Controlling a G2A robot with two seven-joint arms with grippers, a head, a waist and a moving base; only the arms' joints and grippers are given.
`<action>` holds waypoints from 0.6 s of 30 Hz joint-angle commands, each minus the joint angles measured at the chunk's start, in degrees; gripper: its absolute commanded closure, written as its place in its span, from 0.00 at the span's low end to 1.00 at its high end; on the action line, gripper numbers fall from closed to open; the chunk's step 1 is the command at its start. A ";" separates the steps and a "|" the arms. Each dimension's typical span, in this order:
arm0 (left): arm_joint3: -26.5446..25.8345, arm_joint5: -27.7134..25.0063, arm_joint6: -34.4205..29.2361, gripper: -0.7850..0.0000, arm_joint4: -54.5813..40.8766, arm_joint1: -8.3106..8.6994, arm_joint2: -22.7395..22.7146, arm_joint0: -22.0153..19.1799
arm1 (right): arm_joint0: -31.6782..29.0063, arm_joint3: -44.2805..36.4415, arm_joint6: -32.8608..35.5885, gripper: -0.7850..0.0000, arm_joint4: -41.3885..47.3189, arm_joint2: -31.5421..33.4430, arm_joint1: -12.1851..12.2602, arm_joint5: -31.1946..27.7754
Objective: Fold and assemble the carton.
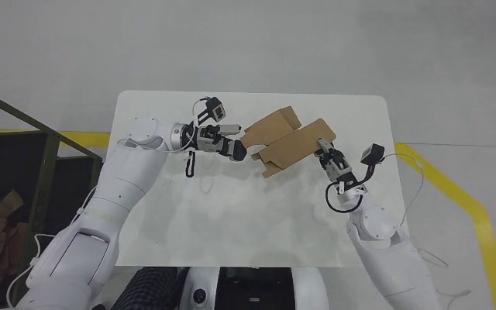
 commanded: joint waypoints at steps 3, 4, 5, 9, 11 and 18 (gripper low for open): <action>-0.41 0.14 0.13 0.00 -0.06 0.07 -0.44 0.35 | 0.20 0.42 -0.69 1.00 -0.69 -0.26 -0.30 0.02; -0.56 0.14 0.16 0.00 -0.07 0.08 -0.54 0.43 | 0.24 0.46 -0.78 1.00 -0.81 -0.26 -0.36 -0.01; -0.67 0.15 0.22 0.00 -0.07 0.09 -0.64 0.49 | 0.24 0.51 -0.91 1.00 -1.11 -0.25 -0.41 -0.02; -0.74 0.36 0.61 0.00 -0.01 0.01 -0.68 0.44 | -0.28 -0.28 -1.23 1.00 -1.77 -0.16 -0.60 -0.26; -0.50 0.37 0.81 0.00 0.03 -0.12 -0.48 0.29 | -0.63 -0.73 -1.46 1.00 -2.19 0.14 -0.65 -0.35; 0.85 -0.22 1.64 0.00 -0.27 -0.58 -0.07 -0.29 | -1.62 -2.15 -1.25 1.00 -3.17 1.02 -0.80 -0.58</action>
